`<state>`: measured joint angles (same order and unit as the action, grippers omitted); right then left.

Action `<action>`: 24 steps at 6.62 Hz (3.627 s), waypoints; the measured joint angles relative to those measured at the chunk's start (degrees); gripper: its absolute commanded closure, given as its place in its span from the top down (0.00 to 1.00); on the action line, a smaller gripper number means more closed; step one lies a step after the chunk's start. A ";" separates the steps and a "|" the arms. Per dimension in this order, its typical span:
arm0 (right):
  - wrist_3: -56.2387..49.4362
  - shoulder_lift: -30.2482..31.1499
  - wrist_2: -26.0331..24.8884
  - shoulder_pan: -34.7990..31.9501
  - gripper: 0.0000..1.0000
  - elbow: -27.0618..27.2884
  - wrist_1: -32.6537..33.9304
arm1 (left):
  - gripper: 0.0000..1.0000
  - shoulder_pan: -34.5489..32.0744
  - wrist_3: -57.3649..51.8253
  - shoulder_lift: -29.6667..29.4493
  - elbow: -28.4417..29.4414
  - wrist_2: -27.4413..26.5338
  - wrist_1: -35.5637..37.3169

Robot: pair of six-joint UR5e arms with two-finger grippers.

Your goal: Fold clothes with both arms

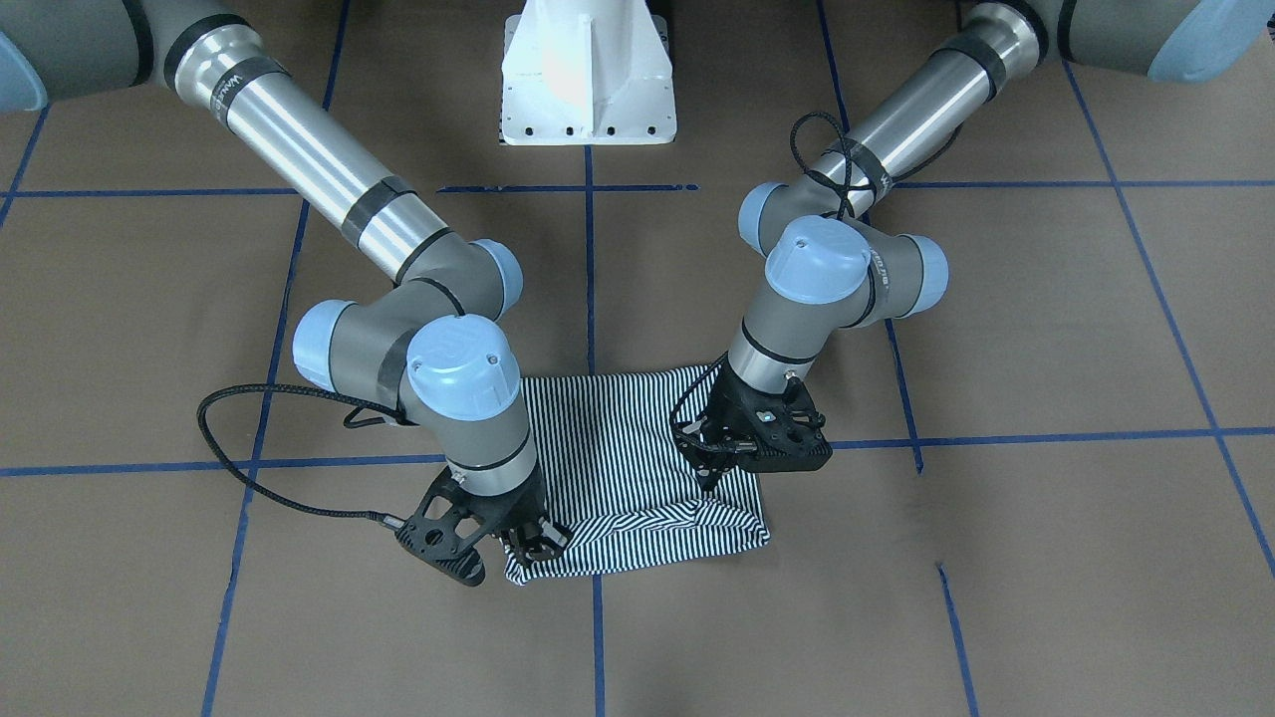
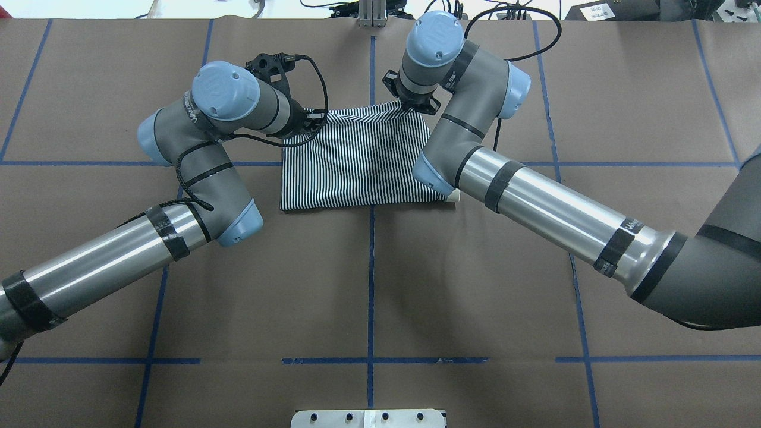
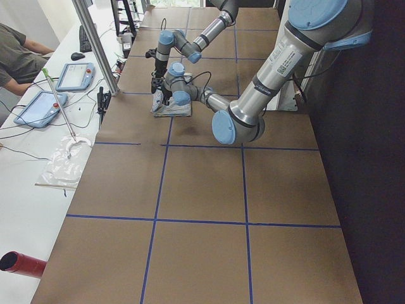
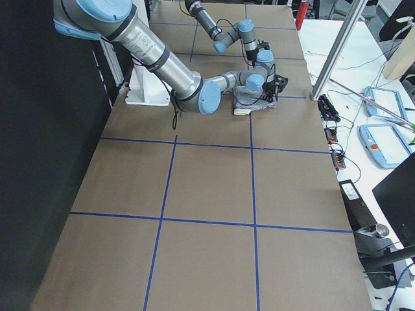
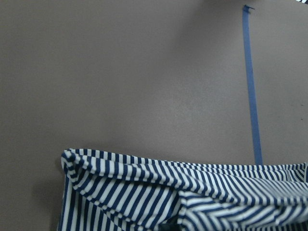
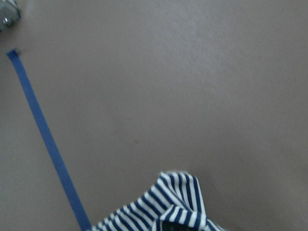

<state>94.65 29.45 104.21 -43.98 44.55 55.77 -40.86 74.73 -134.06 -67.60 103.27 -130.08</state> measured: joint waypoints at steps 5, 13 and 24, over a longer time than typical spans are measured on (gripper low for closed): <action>-1.07 5.48 12.15 -8.92 0.00 7.28 -0.94 | 0.00 0.79 -2.53 -4.40 5.18 -0.89 -0.30; -11.55 26.23 19.88 -16.18 0.00 27.87 3.25 | 0.00 -18.49 -26.30 -1.74 14.32 6.64 -8.26; -101.22 58.59 29.62 -43.02 1.00 46.86 39.45 | 1.00 -45.61 -83.56 32.72 -15.98 28.19 33.85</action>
<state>-6.57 88.03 133.83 -87.00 91.41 95.22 -86.47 -8.83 -101.34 -83.58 131.45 -96.23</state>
